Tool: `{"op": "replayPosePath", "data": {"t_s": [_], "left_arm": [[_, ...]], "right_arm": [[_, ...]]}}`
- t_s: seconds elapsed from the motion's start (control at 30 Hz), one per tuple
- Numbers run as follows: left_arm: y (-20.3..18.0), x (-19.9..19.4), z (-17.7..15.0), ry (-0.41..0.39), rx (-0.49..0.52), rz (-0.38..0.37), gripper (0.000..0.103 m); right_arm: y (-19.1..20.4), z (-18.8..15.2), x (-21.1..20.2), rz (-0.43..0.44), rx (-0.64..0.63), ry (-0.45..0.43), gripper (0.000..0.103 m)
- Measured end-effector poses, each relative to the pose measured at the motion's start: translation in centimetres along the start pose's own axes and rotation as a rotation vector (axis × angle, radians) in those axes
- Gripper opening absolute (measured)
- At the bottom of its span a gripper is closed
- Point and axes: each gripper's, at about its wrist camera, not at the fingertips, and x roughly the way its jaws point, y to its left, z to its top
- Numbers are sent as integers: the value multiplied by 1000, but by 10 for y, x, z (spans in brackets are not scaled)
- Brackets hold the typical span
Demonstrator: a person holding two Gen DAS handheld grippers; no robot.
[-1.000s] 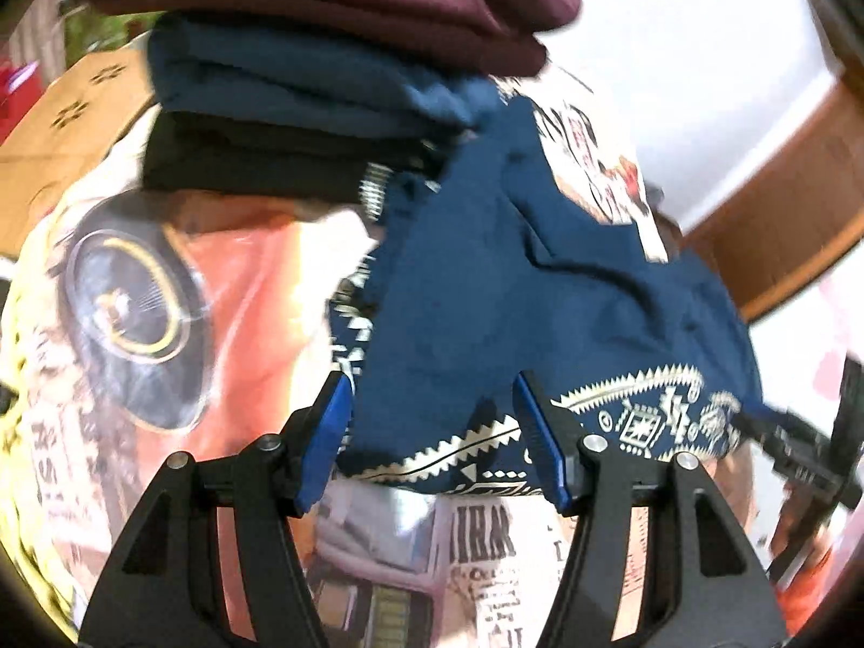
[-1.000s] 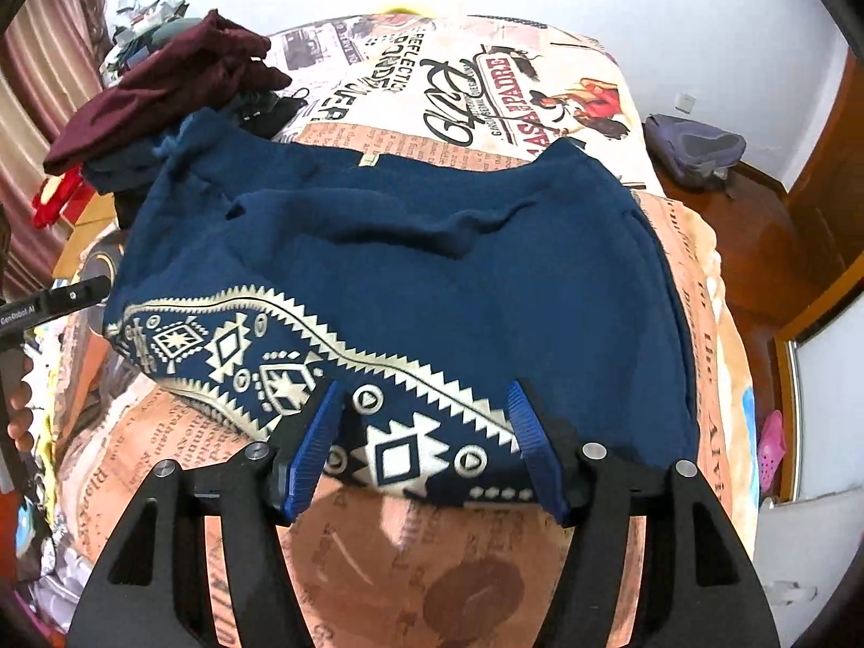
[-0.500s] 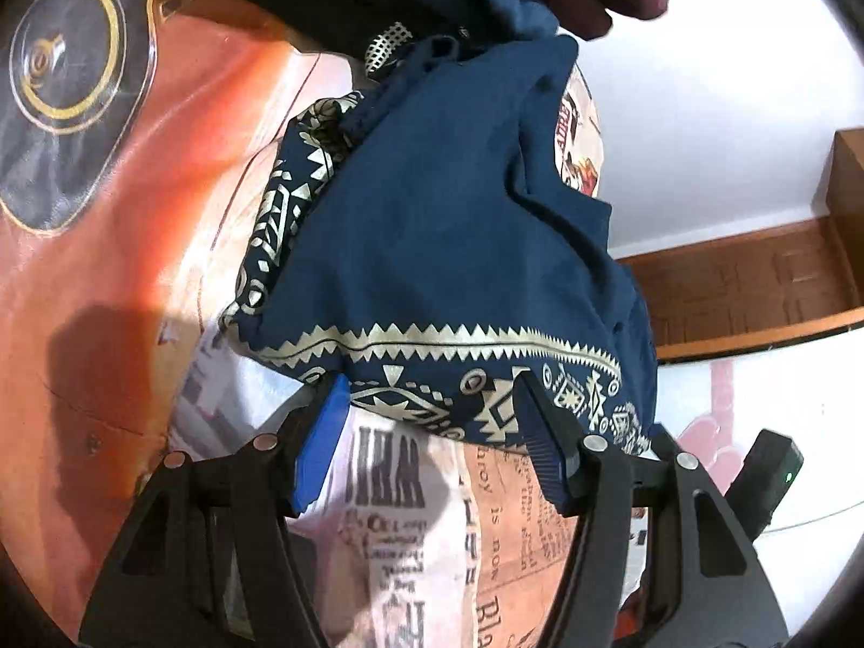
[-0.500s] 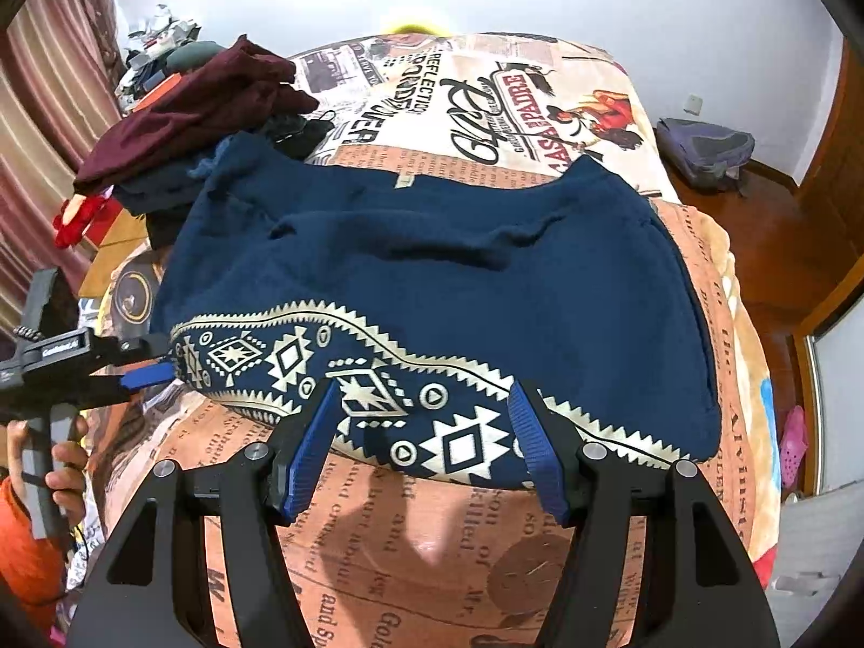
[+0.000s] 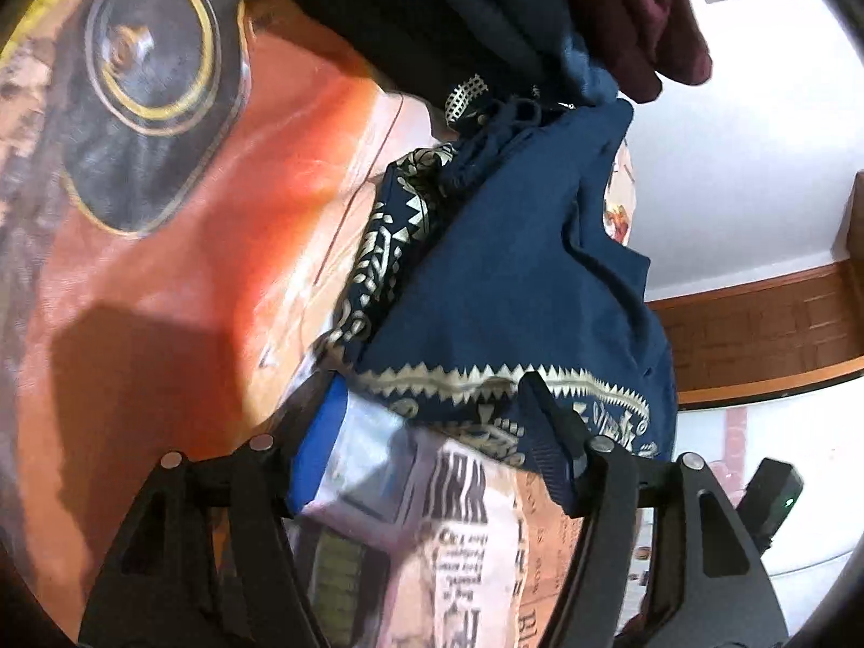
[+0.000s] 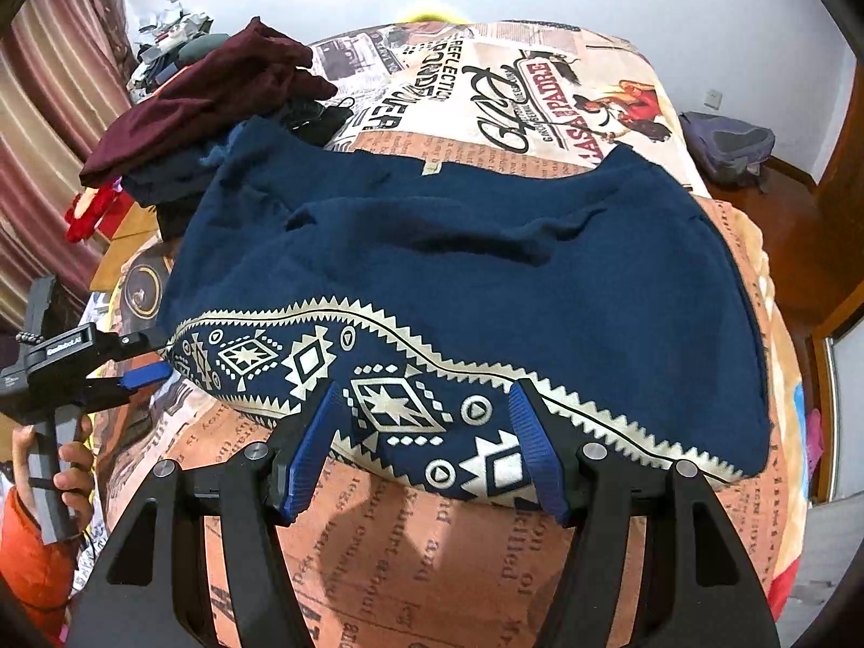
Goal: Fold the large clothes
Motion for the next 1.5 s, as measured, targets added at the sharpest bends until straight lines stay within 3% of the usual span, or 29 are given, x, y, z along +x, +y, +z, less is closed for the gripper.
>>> {"op": "replayPosePath", "data": {"t_s": [0.13,0.4,0.6,0.63,0.67,0.7,0.77,0.83,1.0,1.1,1.33,1.43,1.5], "left_arm": [[-8,15,8,16,20,-52,96],[-21,29,33,8,-14,-50,98],[-59,43,41,-59,127,56,73],[-66,45,40,-74,157,83,60],[-72,46,38,-93,198,129,39],[-77,47,37,-111,234,171,30],[-87,42,31,-139,280,221,23],[-101,32,22,-183,324,231,20],[-123,-29,2,-292,417,161,14],[-130,-57,-18,-335,476,151,14],[-119,-97,-27,-403,423,164,13],[-111,-101,-21,-417,401,185,13],[-112,-96,-18,-409,394,185,13]], "right_arm": [[3,2,2,6,-9,-1,61],[4,10,6,14,-11,-5,61],[7,14,2,8,-17,-21,61],[8,15,2,4,-20,-22,61],[8,15,1,0,-22,-23,61],[9,16,0,-6,-25,-24,61],[10,19,-3,-21,-30,-26,61],[11,21,-5,-36,-35,-28,61],[22,28,-11,-36,-51,-37,61],[36,32,-3,10,-53,-21,61],[81,25,42,123,-91,83,66],[99,15,65,196,-107,142,69],[105,11,72,192,-126,153,71]]}}
